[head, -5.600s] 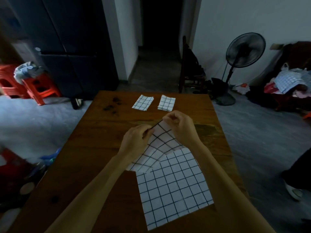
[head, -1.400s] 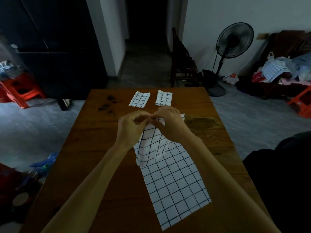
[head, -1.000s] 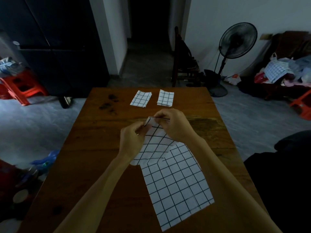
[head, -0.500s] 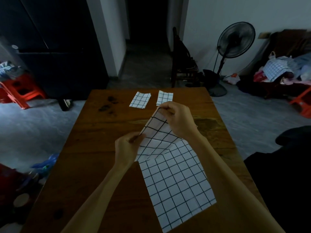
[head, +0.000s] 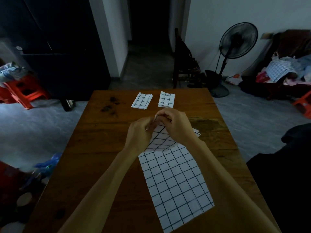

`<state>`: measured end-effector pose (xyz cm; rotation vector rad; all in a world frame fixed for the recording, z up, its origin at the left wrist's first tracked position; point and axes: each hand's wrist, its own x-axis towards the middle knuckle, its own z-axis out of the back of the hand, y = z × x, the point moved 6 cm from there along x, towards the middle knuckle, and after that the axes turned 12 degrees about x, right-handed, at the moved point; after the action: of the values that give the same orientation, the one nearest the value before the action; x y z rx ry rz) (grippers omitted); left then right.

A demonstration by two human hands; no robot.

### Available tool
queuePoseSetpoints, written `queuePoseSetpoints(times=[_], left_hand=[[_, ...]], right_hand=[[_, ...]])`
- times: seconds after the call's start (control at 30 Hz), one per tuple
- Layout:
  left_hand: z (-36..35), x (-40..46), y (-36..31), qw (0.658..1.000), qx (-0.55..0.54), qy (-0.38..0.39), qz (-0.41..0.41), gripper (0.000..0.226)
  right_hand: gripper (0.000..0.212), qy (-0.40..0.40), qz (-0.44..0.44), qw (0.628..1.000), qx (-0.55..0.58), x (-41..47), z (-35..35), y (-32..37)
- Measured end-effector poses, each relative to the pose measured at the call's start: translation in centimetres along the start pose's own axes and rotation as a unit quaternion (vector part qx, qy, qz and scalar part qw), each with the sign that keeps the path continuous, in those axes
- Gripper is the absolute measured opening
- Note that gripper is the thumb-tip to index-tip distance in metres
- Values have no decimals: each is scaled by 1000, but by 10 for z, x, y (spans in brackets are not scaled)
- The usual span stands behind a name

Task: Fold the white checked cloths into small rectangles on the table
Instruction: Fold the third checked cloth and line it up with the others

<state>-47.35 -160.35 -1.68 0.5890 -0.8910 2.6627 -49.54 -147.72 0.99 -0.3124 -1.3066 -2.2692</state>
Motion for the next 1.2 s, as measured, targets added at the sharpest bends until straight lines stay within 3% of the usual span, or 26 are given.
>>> queuePoseSetpoints(times=[0.2,0.33,0.47,0.63,0.73,0.83,0.9,1.03,1.2], left_hand=[[-11,-5,11,999,46,-27,-3,16],[-34,-34,43,997,39,38,61,8],[-52,-54,59,991,65,78,90,8],[-68,-63,83,961,135,189,154,14],[-54,-54,84,951,139,172,214,19],[-38,-24,50,973,128,120,147,52],[-29,-2,20,986,77,100,105,59],[-29,19,-11,996,49,73,6,20],[-41,0,15,992,95,80,8,14]], right_hand=[[10,-27,6,1000,-6,-3,8,1],[12,-77,14,997,-3,-5,23,4],[13,-73,9,996,-41,-7,27,-3],[14,-138,-1,989,-53,-11,41,-12],[13,-128,0,989,-71,-11,47,-16],[14,-110,-9,991,-74,-13,40,-20],[13,-96,-16,993,-58,-14,33,-21],[10,-31,-20,999,-13,-12,21,-15],[14,-90,-22,996,12,-13,39,-8]])
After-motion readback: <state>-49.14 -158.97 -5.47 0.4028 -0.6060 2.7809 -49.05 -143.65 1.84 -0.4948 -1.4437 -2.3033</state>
